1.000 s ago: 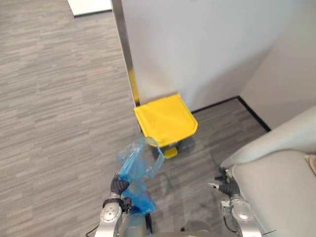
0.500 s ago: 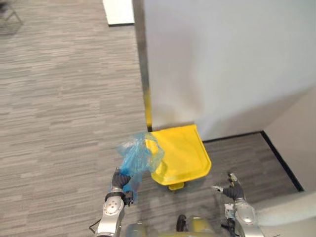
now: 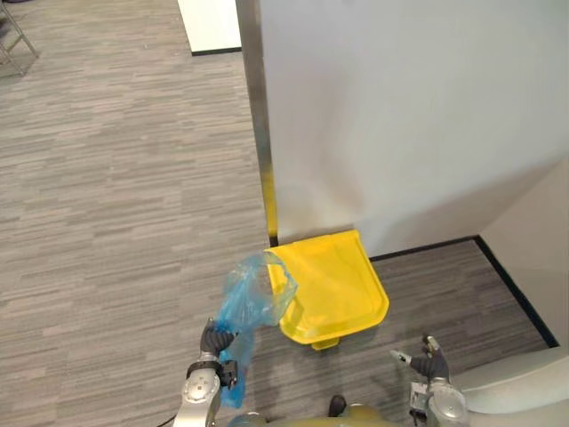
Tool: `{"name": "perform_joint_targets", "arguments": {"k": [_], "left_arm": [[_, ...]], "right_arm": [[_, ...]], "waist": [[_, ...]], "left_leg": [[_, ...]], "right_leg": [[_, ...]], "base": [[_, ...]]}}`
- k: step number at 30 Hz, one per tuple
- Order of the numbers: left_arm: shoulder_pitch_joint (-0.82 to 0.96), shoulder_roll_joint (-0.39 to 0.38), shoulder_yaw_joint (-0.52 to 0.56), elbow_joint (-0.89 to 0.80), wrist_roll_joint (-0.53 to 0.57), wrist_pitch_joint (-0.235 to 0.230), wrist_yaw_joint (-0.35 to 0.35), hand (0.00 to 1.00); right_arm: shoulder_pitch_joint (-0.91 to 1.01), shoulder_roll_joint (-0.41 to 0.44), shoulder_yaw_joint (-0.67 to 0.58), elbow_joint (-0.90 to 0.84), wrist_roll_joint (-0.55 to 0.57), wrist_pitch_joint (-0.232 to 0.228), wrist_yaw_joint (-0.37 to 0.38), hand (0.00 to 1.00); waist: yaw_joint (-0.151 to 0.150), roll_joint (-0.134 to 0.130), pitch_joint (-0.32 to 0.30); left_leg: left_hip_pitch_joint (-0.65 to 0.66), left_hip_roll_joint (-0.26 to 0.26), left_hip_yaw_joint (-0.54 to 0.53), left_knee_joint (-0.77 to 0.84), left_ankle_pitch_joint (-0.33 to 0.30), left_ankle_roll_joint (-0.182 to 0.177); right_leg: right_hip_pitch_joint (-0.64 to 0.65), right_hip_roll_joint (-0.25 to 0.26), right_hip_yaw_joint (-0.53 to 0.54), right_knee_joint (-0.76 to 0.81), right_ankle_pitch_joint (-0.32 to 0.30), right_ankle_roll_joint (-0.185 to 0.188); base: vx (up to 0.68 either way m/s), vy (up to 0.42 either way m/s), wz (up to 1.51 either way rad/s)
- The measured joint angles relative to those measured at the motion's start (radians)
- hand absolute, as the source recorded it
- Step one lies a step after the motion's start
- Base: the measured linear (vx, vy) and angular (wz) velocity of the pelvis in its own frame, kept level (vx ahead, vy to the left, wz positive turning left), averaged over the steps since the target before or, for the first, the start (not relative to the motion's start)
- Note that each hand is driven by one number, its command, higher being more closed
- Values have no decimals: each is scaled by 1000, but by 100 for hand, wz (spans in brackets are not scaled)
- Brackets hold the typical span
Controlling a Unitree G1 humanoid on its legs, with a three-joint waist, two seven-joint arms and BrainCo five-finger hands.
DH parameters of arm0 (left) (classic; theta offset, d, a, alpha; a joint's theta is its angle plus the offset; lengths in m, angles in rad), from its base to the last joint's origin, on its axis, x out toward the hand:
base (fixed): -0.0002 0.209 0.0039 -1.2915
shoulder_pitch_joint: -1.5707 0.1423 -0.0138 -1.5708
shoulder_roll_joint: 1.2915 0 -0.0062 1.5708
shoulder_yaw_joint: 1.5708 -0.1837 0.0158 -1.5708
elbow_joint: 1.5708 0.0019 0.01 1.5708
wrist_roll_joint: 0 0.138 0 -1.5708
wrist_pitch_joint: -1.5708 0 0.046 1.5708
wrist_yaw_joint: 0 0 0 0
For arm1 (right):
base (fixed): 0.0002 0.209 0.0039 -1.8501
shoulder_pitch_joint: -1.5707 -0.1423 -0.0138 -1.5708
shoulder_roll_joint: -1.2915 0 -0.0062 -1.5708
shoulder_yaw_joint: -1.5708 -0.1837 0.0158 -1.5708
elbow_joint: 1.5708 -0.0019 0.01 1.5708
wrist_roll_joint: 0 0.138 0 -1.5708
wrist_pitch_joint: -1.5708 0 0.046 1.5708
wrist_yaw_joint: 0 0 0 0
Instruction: Gather rubbish on tea table into small bin, then transfer packed bag to large trash can.
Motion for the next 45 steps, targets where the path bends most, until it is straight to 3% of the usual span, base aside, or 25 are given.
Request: {"name": "perform_joint_targets", "arguments": {"k": [12,15,19,21,22,23,24,26,27,28,30,32,34,36,40,45], "left_arm": [[40,35,2,18,0,0,3,100],[37,35,2,17,-1,0,2,100],[33,35,-10,-16,-1,0,-1,100],[31,36,-21,-46,-1,1,0,100],[20,33,-24,-63,-1,1,0,100],[0,33,-30,-65,-2,1,3,100],[-9,31,-35,-65,-3,1,4,100],[-52,57,-37,-64,-4,1,7,100],[-84,60,-38,-64,-4,2,17,100],[-93,59,-39,-64,-4,2,22,100],[-130,41,-50,-62,-4,1,34,100],[-150,47,-64,-61,-4,1,40,100],[-153,43,-65,-59,-4,1,43,100],[-153,36,-64,-57,-3,0,44,100],[-160,19,-54,-25,-4,0,42,100],[-117,-4,-46,-25,-4,0,22,100]], "right_arm": [[-46,-1,11,51,-4,16,-7,0],[-52,-4,34,38,-3,22,-22,0],[-57,-1,48,18,-1,38,-24,0],[-54,8,37,-28,1,40,-30,0],[-62,9,33,-58,3,38,-42,0],[-73,9,33,-73,10,34,-43,0],[-79,10,34,-79,11,34,-44,0],[-98,12,44,-92,25,34,-48,0],[-95,3,44,-107,31,36,-63,0],[-90,-2,43,-113,31,36,-63,0],[-78,-35,25,-135,40,37,-62,0],[-47,-35,-12,-168,40,35,-61,0],[-29,-33,-70,-166,43,51,-61,0],[-14,-31,-103,-166,53,63,-61,0],[-62,-7,-97,-166,82,61,-57,0],[-68,30,-38,-163,88,60,-36,0]], "waist": [[4,-10,-1],[3,-13,0],[3,-27,17],[-1,-39,39],[1,-43,63],[5,-21,97],[7,-23,103],[7,-52,124],[1,-68,132],[0,-70,133],[3,-46,140],[0,-35,150],[0,-24,153],[-13,-3,136],[-15,5,126],[-25,18,95]], "left_leg": [[-55,-2,33,-36,13,11],[-91,2,42,5,-8,24],[-138,23,30,145,-82,34],[-122,18,-12,183,-115,51],[-99,19,-22,210,-127,69],[-92,36,-43,274,-162,85],[-91,41,-47,297,-178,88],[-96,36,-60,393,-240,93],[-96,24,-88,466,-299,85],[-96,20,-97,484,-314,85],[-84,31,-154,520,-371,60],[-71,32,-183,494,-379,46],[-29,36,-211,445,-379,30],[7,64,-250,383,-350,-15],[6,77,-248,346,-283,-22],[-1,96,-247,276,-258,-27]], "right_leg": [[-51,22,59,-100,103,5],[-77,21,70,-90,98,12],[-122,7,55,46,34,37],[-128,-29,11,169,-1,97],[-219,-58,-9,390,16,120],[-289,-53,-20,461,-50,108],[-303,-51,-24,440,-56,96],[-334,-54,-37,260,-37,104],[-335,-51,-32,187,-35,104],[-333,-48,-22,182,-37,105],[-334,-2,58,241,-22,87],[-353,26,102,304,-42,61],[-363,21,83,391,-115,51],[-364,27,38,449,-200,36],[-364,45,32,430,-211,24],[-362,52,4,375,-198,11]], "base": [[-121,-2,-14],[-126,-14,-14],[-48,30,11],[9,74,49],[13,57,43],[23,44,35],[42,20,30],[73,-50,38],[97,-112,51],[186,-152,57],[269,-119,42],[329,-140,45],[326,-146,49],[377,-158,34],[245,-126,-5],[43,-69,15]]}}
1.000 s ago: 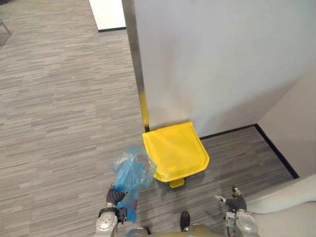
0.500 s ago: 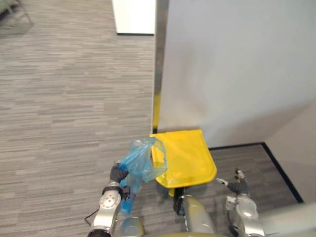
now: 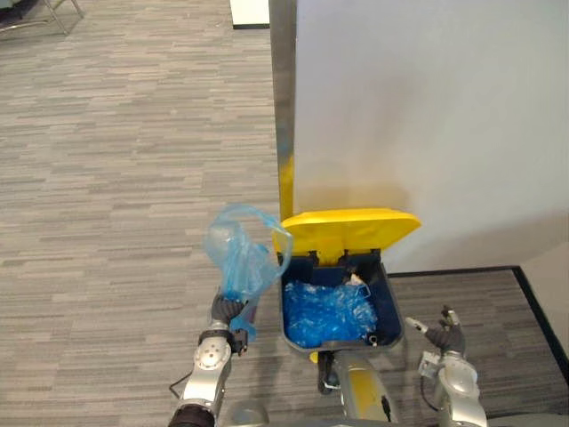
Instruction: Gather rubbish on tea table into small bin, then transfer packed bag to large trash can.
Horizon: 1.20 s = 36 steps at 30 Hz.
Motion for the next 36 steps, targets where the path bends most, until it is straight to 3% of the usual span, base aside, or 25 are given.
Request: {"name": "perform_joint_targets", "arguments": {"k": [5,7,10,11,12,16,19,21,22,23,26,28,32,36], "left_arm": [[23,9,-33,1,3,-1,-5,100],[20,15,-52,5,3,-1,-10,100],[-13,20,-83,45,3,-2,-9,100],[-28,21,-97,45,3,-3,-6,100],[-37,21,-113,44,2,-10,0,100],[-67,30,-131,31,-2,-28,0,100],[-101,36,-137,-13,-55,-44,0,100],[-118,46,-166,-53,-78,-55,0,100],[-131,51,-196,-85,-96,-60,-2,100],[-145,58,-225,-106,-108,-67,-3,100],[-156,74,-337,-182,-137,-73,-12,100],[-160,62,-388,-239,-148,-81,-23,100],[-247,47,-528,-290,-155,-94,-48,100],[-337,25,-585,-292,-155,-100,-46,100]], "right_arm": [[-19,5,210,0,-22,-3,21,0],[-77,5,297,0,-44,-5,25,0],[-240,-13,354,2,-59,-20,17,0],[-300,-30,357,17,-59,-26,15,0],[-387,-48,356,63,-59,-29,13,0],[-574,-141,353,175,-58,-24,-7,0],[-684,-226,357,255,-57,-17,-22,0],[-720,-243,362,267,-57,-14,-24,0],[-747,-254,373,269,-57,-6,-25,0],[-770,-264,390,269,-58,-5,-26,0],[-818,-304,394,268,-58,-3,-27,0],[-841,-320,394,268,-58,-3,-27,0],[-842,-327,394,266,-60,-3,-27,0],[-842,-326,401,235,-89,-2,-26,0]], "waist": [[1,3,-47],[3,2,-52],[14,24,-61],[29,29,-61],[37,29,-61],[31,30,-60],[28,24,-34],[26,27,-3],[26,38,20],[26,30,41],[22,26,54],[26,48,61],[-4,34,79],[-12,21,107]], "left_leg": [[-32,10,-29,-109,23,17],[-53,12,-55,-138,27,23],[-89,15,-138,-223,73,9],[-108,16,-152,-248,139,-14],[-140,24,-152,-245,182,-65],[-184,48,-152,-272,243,-116],[-247,32,-148,-169,217,-119],[-294,30,-140,-84,183,-115],[-311,38,-141,-73,144,-109],[-319,41,-143,-70,135,-108],[-329,-4,-172,-88,142,-119],[-349,-16,-196,-30,130,-96],[-358,-9,-191,-28,125,-84],[-339,-10,-168,-28,124,-84]], "right_leg": [[-6,-9,-39,-94,57,12],[-23,1,-26,-105,72,-8],[-53,6,-76,-150,69,-3],[-71,10,-89,-158,69,-3],[-86,11,-103,-160,73,-9],[-88,-3,-169,-178,93,-41],[-89,-23,-194,-207,98,-49],[-89,-24,-194,-213,107,-36],[-93,-14,-190,-212,117,-20],[-94,-5,-160,-231,133,5],[-97,13,-87,-309,190,3],[-104,29,-87,-312,198,4],[-105,35,-79,-302,203,8],[-104,42,-54,-295,203,8]], "base": [[-77,-40,33],[-61,-102,38],[16,-132,41],[55,-164,35],[57,-162,31],[16,-100,52],[-120,1,27],[-213,50,2],[-235,61,-14],[-232,43,-11],[-174,5,16],[-64,30,-17],[-32,2,-6],[-20,-12,-16]]}}
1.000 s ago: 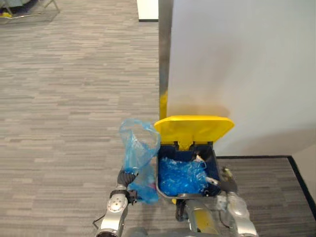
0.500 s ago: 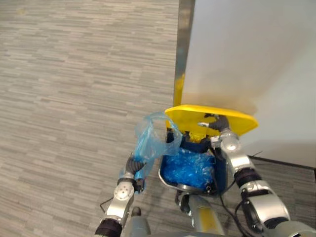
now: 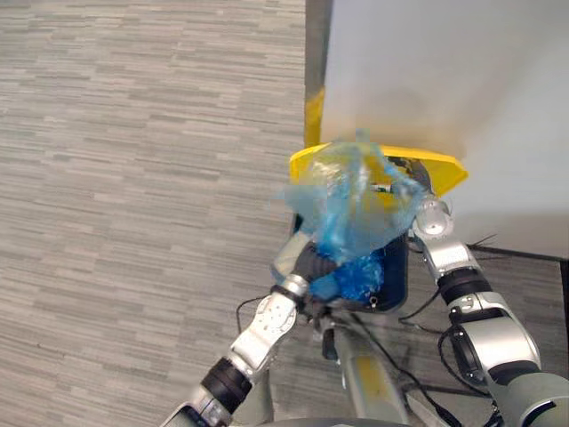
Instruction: Gather rubbish on tea table into small bin, then transfer packed bag to large trash can.
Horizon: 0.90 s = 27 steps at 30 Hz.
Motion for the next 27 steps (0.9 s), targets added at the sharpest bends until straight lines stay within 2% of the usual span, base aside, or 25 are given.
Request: {"name": "perform_joint_targets", "arguments": {"k": [4,9,11,13,14,18,21,24,27], "left_arm": [[-92,0,-2,58,10,-4,22,100],[-211,-24,43,289,78,2,75,100],[-283,-25,87,391,132,18,100,100],[-331,-28,117,461,166,30,116,100],[-346,-30,128,484,178,34,120,0],[-417,-75,207,568,204,61,147,0],[-468,-101,271,631,234,89,168,0],[-468,-111,321,651,290,121,184,0],[-468,-124,364,650,339,133,183,0]], "right_arm": [[-2,-9,39,-47,-8,0,1,0],[-22,-34,58,-139,-8,-8,2,0],[-35,-70,60,-200,-6,-20,1,0],[-33,-80,60,-239,-4,-23,1,0],[-33,-80,60,-255,-2,-23,0,0],[-3,-68,60,-404,33,-28,-3,0],[7,-18,65,-497,53,-33,-26,0],[16,27,89,-535,54,-49,-41,0],[21,33,111,-551,53,-61,-42,0]], "waist": [[-14,-24,39],[-49,-43,94],[-74,-54,146],[-76,-66,159],[-75,-72,163],[-68,-84,177],[-70,-97,193],[-69,-102,197],[-61,-102,196]], "left_leg": [[18,-4,51,6,-4,7],[9,-12,87,20,-12,18],[-21,-12,92,54,-18,24],[-58,-11,105,77,-20,23],[-64,-10,115,82,-24,24],[-138,19,139,148,-54,16],[-173,41,169,176,-71,14],[-172,65,203,175,-71,14],[-163,83,225,175,-72,14]], "right_leg": [[-3,10,49,1,11,16],[-18,19,100,-17,37,32],[-35,23,109,-19,46,39],[-66,24,112,-18,59,39],[-75,26,119,-17,66,29],[-141,43,130,7,67,28],[-179,54,132,15,67,28],[-188,66,134,15,67,28],[-189,77,134,21,65,24]], "base": [[-40,14,-33],[-45,15,-24],[-40,-11,-9],[-23,-23,-14],[-6,-31,-21],[2,-59,-20],[17,-39,-20],[63,-39,-19],[82,-29,-11]]}}
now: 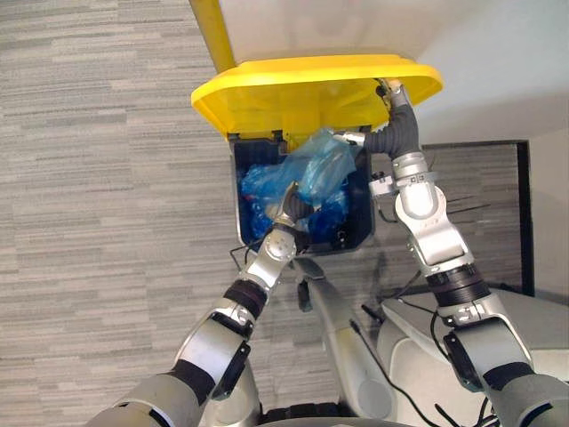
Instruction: Gather rubbish on tea table into small bin, then transfer packed bag to large trash can.
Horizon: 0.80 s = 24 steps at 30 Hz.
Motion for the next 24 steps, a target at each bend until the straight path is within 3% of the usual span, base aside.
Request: {"name": "perform_joint_targets", "arguments": {"k": [7,13,19,21,23,24], "left_arm": [[38,-25,36,-1,59,27,-2,0],[124,-10,28,-47,65,26,-10,0],[341,134,14,-144,33,-7,-32,0],[445,190,54,-173,-8,-25,-46,0],[551,250,102,-210,-32,-28,-60,0],[611,268,133,-224,-49,-27,-76,0]], "right_arm": [[86,18,-3,-67,-4,-4,0,0],[230,35,-13,-86,-25,-5,8,0],[520,92,-51,-77,-68,-9,47,0],[616,119,-58,-55,-84,-22,71,0],[691,149,-61,-5,-93,-39,96,0],[732,156,-76,28,-101,-40,120,0]], "waist": [[40,0,-1],[45,-1,-2],[53,-20,-65],[50,-39,-86],[53,-76,-116],[58,-79,-119]], "left_leg": [[29,-5,6,-11,0,0],[78,-10,-1,5,3,-6],[152,-40,-68,-11,11,-13],[187,-67,-72,-14,16,6],[212,-103,-36,-22,23,36],[231,-114,-14,-11,30,52]], "right_leg": [[0,-7,-7,49,-22,-34],[64,-37,-43,69,-36,-51],[192,-82,-94,25,-31,-38],[240,-97,-85,-9,-8,-14],[257,-120,-50,-35,27,16],[295,-125,-36,-87,50,30]], "base": [[64,-20,3],[8,8,20],[-40,45,37],[-86,135,2],[-101,136,-31],[-131,175,-43]]}}
